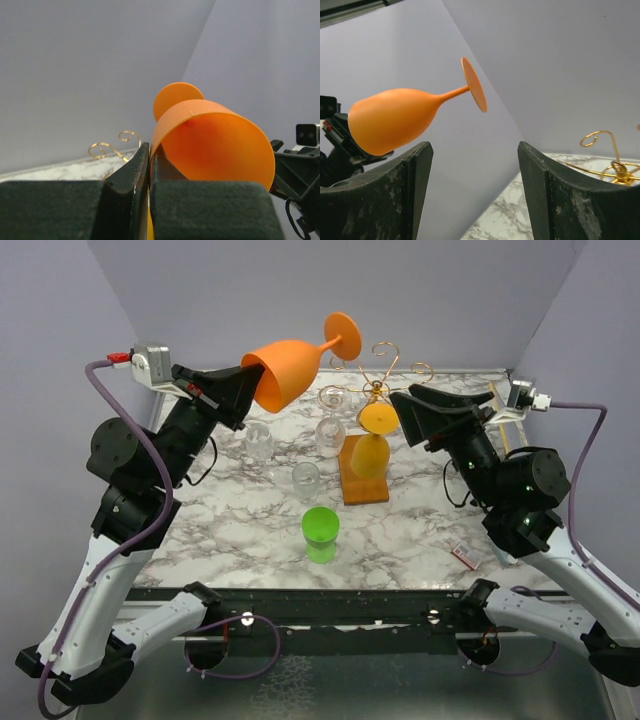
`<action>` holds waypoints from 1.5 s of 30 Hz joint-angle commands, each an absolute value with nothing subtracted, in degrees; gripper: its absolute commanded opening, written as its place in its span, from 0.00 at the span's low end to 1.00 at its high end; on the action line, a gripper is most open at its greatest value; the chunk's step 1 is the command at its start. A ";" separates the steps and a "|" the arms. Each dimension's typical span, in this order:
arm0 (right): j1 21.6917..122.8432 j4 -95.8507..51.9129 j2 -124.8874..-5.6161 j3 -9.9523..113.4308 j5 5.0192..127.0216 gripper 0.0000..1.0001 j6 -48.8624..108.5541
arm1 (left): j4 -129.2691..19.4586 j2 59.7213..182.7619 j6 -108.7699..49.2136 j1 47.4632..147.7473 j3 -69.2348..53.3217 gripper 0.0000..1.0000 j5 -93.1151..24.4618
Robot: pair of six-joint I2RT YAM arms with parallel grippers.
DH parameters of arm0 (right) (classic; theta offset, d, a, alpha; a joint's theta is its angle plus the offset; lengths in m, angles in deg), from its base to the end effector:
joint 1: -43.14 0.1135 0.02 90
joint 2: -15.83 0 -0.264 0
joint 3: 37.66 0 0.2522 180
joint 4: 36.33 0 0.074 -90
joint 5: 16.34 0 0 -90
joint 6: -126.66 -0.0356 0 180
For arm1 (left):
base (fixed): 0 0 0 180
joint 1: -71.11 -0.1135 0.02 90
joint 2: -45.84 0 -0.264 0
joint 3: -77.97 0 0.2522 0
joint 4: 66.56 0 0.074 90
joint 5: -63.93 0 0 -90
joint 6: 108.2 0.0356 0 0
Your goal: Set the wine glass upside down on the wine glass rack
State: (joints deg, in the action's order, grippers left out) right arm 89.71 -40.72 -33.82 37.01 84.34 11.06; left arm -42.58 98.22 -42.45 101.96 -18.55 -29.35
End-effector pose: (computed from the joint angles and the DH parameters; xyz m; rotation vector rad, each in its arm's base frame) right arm 0.1234 0.1208 0.4749 -0.0274 1.1230 1.0344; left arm 0.1214 -0.0749 0.5360 0.1246 1.2602 -0.8704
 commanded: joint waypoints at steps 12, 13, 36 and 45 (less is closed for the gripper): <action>89.99 -55.92 -43.63 43.23 76.16 0.72 -13.86 | -79.61 107.88 -49.86 102.02 -13.11 0.00 -40.80; 89.99 -58.44 -44.20 42.31 76.36 0.72 -15.39 | -81.50 108.08 -50.32 102.04 -12.14 0.00 -41.56; 89.99 -67.52 -51.86 44.33 85.49 0.53 -26.87 | -92.64 105.82 -51.40 102.83 -2.36 0.00 -47.54; 89.98 -68.21 -51.91 43.71 87.49 0.35 -29.08 | -93.57 105.78 -51.40 103.08 -1.14 0.00 -50.67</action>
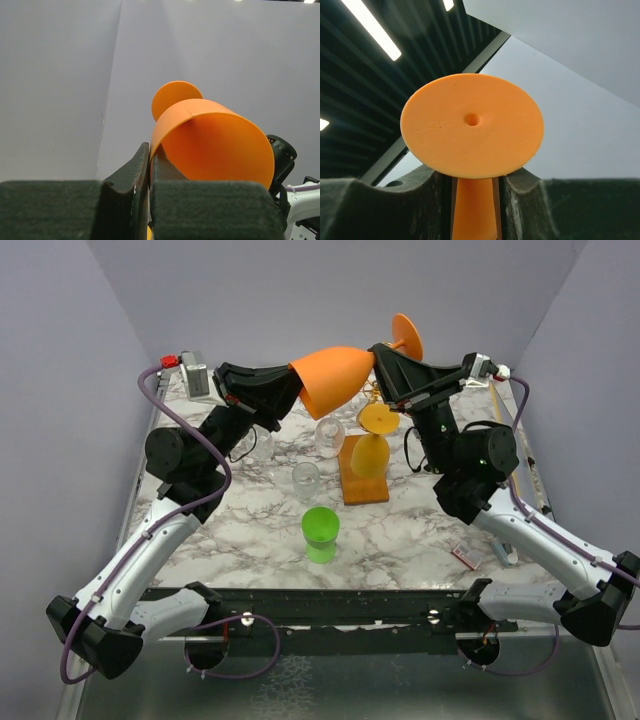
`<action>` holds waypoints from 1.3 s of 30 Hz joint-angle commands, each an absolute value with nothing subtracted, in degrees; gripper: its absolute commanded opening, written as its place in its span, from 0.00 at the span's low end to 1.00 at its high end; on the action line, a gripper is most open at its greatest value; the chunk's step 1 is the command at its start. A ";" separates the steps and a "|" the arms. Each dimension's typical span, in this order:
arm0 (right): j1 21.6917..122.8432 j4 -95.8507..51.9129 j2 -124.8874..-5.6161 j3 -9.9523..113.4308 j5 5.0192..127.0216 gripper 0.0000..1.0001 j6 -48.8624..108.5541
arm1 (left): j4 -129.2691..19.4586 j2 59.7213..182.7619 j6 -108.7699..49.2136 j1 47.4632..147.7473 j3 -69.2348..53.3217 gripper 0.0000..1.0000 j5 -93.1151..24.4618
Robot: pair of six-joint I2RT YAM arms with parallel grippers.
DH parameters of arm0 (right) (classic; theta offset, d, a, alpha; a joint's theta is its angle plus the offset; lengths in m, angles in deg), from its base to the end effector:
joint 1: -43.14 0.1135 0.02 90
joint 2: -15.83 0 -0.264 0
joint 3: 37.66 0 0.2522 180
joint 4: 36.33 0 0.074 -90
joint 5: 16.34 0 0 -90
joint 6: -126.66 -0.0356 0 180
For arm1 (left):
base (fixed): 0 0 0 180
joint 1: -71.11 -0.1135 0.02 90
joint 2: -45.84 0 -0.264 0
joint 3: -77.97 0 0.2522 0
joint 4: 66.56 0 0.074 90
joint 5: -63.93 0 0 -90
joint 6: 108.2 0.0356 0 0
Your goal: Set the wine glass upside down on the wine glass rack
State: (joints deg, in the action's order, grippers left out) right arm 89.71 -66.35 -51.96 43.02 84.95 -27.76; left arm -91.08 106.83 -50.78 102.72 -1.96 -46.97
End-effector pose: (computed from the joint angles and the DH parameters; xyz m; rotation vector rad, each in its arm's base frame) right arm 0.1741 0.1737 0.4883 0.3570 0.8968 1.7275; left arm 0.1708 -0.1200 0.5000 0.3600 0.8595 -1.1919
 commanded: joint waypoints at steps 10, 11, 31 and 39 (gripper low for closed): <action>89.98 -68.16 -49.87 42.81 88.15 0.01 -24.81 | -93.58 104.47 -51.69 103.19 1.57 0.21 -47.53; 89.99 -68.17 -49.38 42.63 88.49 0.01 -23.83 | -93.58 104.20 -51.69 103.19 2.03 0.29 -47.17; 89.98 -16.67 -32.15 51.89 81.97 0.01 15.26 | -66.77 107.22 -52.27 103.17 -11.09 0.98 -55.63; 89.94 -4.71 -28.04 50.69 84.84 0.01 31.08 | -61.74 116.55 -61.08 103.18 -19.80 0.99 -61.77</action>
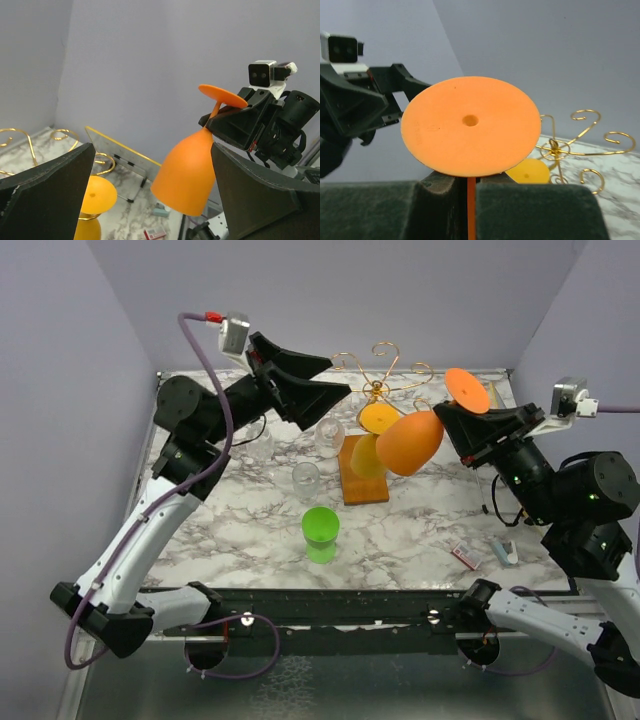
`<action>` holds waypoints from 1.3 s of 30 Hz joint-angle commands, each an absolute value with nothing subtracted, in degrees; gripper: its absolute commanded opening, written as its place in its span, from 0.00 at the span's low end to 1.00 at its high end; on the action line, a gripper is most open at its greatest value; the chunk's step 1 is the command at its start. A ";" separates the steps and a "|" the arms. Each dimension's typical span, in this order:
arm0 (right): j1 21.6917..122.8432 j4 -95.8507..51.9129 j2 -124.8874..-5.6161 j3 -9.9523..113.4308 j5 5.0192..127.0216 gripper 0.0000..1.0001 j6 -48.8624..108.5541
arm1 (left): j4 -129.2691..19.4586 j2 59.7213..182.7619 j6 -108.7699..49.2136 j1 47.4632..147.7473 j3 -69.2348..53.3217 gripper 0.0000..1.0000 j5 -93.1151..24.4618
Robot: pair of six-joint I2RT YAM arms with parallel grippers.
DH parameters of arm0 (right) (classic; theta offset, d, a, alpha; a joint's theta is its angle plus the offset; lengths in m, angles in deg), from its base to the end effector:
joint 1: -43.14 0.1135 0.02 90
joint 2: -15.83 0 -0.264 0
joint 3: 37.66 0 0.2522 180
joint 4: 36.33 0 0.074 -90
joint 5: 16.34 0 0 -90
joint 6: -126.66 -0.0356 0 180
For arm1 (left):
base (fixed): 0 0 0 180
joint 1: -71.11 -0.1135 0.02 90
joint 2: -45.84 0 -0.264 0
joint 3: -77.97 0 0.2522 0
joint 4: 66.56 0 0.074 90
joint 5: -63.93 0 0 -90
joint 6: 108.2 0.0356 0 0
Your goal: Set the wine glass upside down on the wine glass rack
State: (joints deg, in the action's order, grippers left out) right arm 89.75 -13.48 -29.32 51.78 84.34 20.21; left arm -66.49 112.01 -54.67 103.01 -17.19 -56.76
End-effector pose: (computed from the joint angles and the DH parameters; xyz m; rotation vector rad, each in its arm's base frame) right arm 0.0843 0.0796 0.5166 -0.1579 1.2370 0.8494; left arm 0.1818 -0.1346 0.5278 0.4804 1.1507 -1.3334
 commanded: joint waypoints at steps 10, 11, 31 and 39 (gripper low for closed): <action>89.94 -6.70 -25.14 44.13 92.80 0.01 48.96 | -67.36 124.18 -75.05 103.96 -21.58 0.97 -63.46; 89.96 -8.19 -24.70 43.26 92.71 0.01 50.70 | -67.53 125.04 -75.97 104.42 -21.97 0.96 -63.19; 89.98 -10.82 -24.09 42.67 82.21 0.01 60.06 | -68.01 135.41 -82.26 114.82 -32.08 0.75 -65.53; 89.98 -6.44 -26.39 43.96 83.51 0.01 60.14 | -67.22 136.38 -81.83 116.61 -32.32 0.51 -68.24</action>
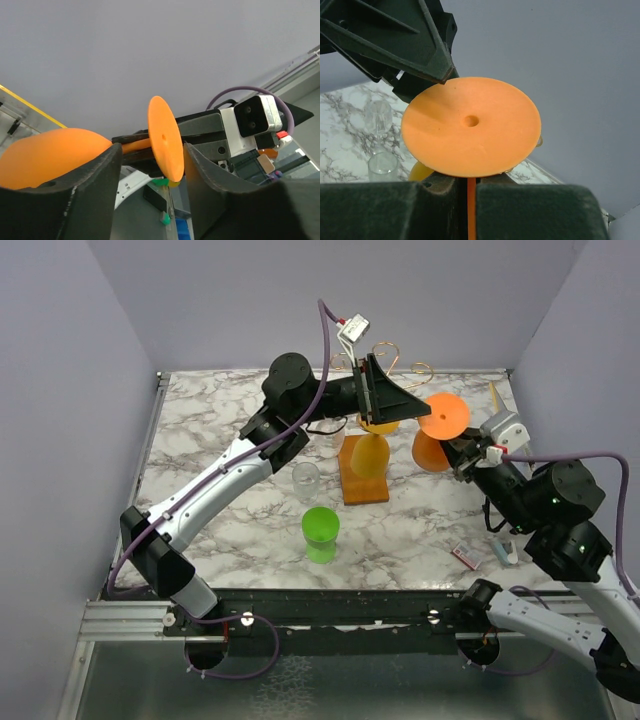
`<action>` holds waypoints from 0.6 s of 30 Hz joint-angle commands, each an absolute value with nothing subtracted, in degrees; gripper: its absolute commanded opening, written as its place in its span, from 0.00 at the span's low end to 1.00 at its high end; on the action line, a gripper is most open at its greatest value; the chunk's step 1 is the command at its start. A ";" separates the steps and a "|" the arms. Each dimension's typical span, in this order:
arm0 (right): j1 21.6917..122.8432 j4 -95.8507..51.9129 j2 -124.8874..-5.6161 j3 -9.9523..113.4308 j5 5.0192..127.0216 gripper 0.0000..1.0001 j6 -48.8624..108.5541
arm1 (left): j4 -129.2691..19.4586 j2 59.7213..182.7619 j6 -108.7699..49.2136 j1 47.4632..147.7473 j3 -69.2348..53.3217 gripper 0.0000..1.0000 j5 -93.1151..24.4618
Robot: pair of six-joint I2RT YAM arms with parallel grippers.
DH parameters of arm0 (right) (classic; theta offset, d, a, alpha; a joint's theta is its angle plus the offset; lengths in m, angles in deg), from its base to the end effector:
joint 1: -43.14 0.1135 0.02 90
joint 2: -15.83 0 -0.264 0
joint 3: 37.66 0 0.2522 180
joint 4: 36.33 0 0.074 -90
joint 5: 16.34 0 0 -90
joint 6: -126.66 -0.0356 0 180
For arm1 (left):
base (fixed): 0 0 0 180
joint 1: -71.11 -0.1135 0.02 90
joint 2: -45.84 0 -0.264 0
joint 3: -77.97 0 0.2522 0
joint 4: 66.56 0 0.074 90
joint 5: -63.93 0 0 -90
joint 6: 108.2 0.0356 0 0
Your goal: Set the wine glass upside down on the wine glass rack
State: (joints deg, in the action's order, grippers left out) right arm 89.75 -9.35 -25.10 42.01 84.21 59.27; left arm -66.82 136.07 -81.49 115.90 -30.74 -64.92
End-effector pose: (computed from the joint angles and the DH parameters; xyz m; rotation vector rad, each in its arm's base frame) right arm 0.0899 0.0856 0.4665 -0.6472 1.2105 0.2255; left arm 0.2373 -0.2671 0.4901 0.4754 1.5599 -1.9555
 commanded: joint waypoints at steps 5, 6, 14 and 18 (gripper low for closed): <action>89.96 -4.65 -27.98 44.54 84.39 0.01 59.19 | -65.91 137.31 -81.45 116.89 -33.08 0.27 -69.61; 89.98 -4.30 -28.22 44.75 84.54 0.01 58.59 | -65.48 137.59 -81.33 116.96 -33.28 0.22 -70.02; 89.99 0.71 -28.19 46.44 84.06 0.31 52.69 | -65.35 140.88 -80.62 116.89 -36.34 0.00 -73.17; 89.98 3.76 -25.51 46.44 84.21 0.68 48.09 | -67.07 143.13 -81.64 116.46 -39.61 0.00 -73.61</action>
